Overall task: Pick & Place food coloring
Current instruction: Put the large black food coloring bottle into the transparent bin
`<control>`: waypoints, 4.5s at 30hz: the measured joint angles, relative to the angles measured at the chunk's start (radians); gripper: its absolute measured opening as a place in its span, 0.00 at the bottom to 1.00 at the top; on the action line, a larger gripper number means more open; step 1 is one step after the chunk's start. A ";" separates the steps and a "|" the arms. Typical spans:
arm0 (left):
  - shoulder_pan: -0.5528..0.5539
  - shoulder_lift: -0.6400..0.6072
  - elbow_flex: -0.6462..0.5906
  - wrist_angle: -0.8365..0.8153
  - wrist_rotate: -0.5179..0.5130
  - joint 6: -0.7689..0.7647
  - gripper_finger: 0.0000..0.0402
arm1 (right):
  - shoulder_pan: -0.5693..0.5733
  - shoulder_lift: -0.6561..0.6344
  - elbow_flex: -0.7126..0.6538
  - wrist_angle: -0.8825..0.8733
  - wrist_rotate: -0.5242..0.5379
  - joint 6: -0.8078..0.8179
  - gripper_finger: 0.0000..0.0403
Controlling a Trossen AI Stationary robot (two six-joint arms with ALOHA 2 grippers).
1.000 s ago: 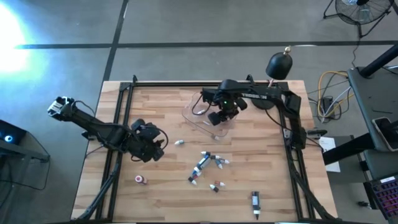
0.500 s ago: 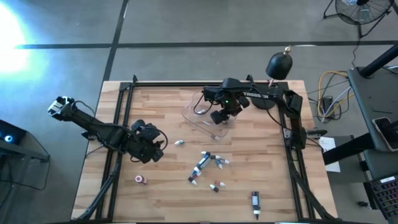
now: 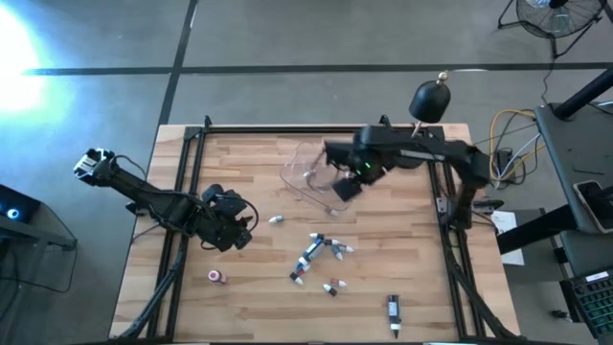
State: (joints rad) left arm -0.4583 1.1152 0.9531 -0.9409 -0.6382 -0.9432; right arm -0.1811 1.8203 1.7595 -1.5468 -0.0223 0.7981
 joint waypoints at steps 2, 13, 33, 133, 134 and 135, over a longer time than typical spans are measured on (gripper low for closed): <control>0.000 0.000 0.000 0.001 -0.007 0.002 0.39 | 0.081 -0.046 -0.029 -0.017 -0.003 0.076 0.52; 0.000 0.000 -0.007 0.013 -0.038 0.078 0.39 | 0.615 -0.144 -0.253 0.208 -0.264 0.828 0.52; 0.000 0.000 -0.007 0.059 -0.025 0.158 0.39 | 0.970 -0.031 -0.485 0.836 -0.355 1.529 0.52; 0.005 0.000 -0.007 0.185 -0.044 0.128 0.39 | 0.495 -0.084 -0.873 0.879 -1.159 0.750 0.32; 0.005 0.000 -0.007 0.185 -0.044 0.128 0.39 | 0.495 -0.084 -0.873 0.880 -1.159 0.749 0.32; 0.005 0.000 -0.007 0.185 -0.044 0.128 0.39 | 0.495 -0.084 -0.873 0.881 -1.159 0.749 0.32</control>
State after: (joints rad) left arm -0.4534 1.1152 0.9459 -0.7560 -0.6819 -0.8150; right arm 0.3138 1.7367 0.8862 -0.6662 -1.1811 1.5471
